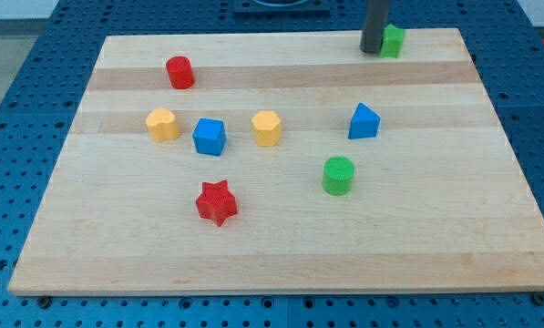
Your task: Push the green circle below the green star
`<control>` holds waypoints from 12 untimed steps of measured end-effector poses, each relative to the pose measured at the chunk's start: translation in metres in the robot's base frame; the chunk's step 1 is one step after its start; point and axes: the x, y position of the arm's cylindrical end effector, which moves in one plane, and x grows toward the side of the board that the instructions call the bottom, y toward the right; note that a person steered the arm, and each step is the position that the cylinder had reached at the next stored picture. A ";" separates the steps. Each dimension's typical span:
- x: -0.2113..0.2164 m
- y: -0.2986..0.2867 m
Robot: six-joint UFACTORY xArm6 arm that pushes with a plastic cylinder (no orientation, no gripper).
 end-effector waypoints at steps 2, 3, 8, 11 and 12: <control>-0.011 0.028; -0.005 0.007; 0.118 0.001; 0.154 0.040; 0.159 0.043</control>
